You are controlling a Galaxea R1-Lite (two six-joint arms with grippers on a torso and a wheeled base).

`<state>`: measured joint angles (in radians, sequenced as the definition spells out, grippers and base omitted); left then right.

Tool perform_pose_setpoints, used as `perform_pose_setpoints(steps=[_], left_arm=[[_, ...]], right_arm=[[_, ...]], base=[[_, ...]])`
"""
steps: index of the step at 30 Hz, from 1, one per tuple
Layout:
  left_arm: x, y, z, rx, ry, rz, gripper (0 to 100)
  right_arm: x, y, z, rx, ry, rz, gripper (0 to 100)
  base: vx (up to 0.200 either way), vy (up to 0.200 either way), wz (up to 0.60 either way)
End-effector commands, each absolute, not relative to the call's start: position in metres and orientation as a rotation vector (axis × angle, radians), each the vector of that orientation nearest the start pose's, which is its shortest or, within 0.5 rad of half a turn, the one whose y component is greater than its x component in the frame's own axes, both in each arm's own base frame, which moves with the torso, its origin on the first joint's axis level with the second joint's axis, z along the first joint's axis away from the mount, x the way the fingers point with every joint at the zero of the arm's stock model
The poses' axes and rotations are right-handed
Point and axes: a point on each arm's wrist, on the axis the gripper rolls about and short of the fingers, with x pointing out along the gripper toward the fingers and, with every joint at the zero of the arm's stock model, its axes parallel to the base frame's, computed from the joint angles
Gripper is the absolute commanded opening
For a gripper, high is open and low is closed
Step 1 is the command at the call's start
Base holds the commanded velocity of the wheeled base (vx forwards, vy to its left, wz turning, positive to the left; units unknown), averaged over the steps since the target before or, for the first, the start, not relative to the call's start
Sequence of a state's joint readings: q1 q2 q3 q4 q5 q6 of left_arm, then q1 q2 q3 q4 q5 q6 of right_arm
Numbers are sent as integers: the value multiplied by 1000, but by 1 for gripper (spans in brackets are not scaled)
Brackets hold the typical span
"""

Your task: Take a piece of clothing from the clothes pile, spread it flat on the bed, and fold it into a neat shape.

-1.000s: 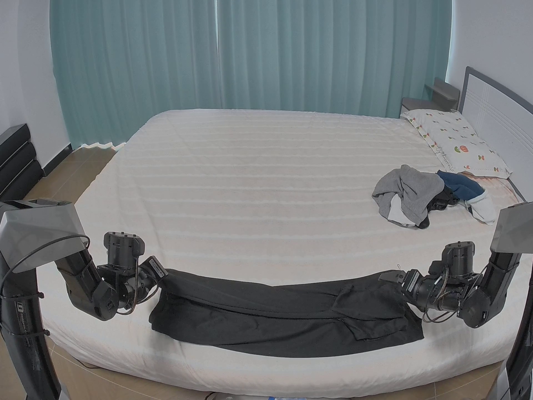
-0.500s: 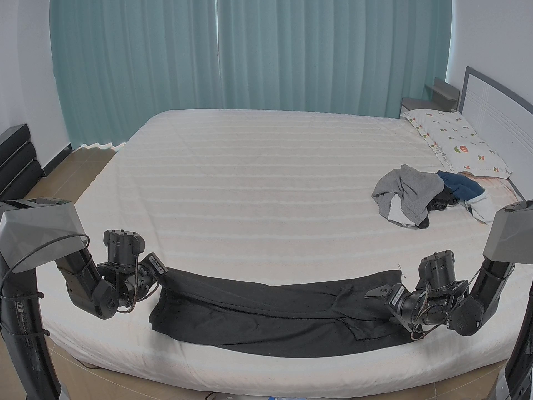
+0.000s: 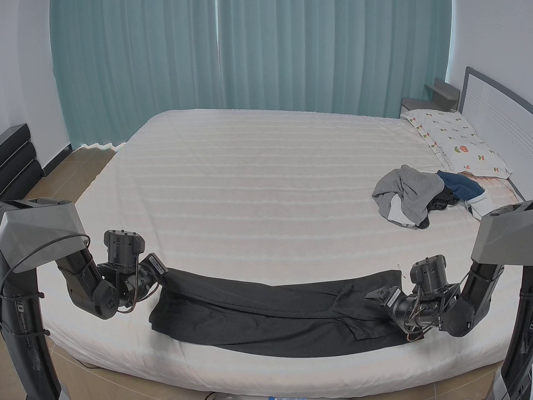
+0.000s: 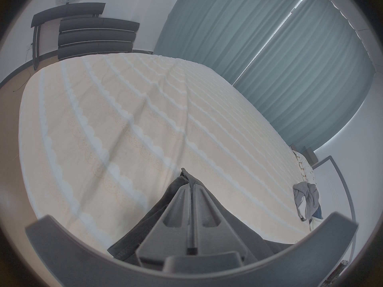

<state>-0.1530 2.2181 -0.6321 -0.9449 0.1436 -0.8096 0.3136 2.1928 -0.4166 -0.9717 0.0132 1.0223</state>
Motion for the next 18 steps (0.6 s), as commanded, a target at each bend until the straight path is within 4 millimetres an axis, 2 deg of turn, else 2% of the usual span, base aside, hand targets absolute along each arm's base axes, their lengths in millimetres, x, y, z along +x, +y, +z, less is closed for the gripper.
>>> perform_pose_setpoints(steps=[1, 10, 11, 18], left_arm=[[332, -48, 1, -687, 600, 247, 0], [332, -48, 1, -687, 599, 249, 0], [332, -48, 1, -687, 599, 249, 0], [332, -48, 1, -685, 601, 249, 0]], right_arm=[[276, 90, -19, 862, 865, -136, 100], [277, 99, -24, 840, 861, -156, 100], [277, 100, -24, 832, 858, -163, 0], [276, 101, -24, 822, 860, -164, 0]], base=[[0, 0, 0], [0, 0, 0], [0, 0, 0], [0, 0, 0]])
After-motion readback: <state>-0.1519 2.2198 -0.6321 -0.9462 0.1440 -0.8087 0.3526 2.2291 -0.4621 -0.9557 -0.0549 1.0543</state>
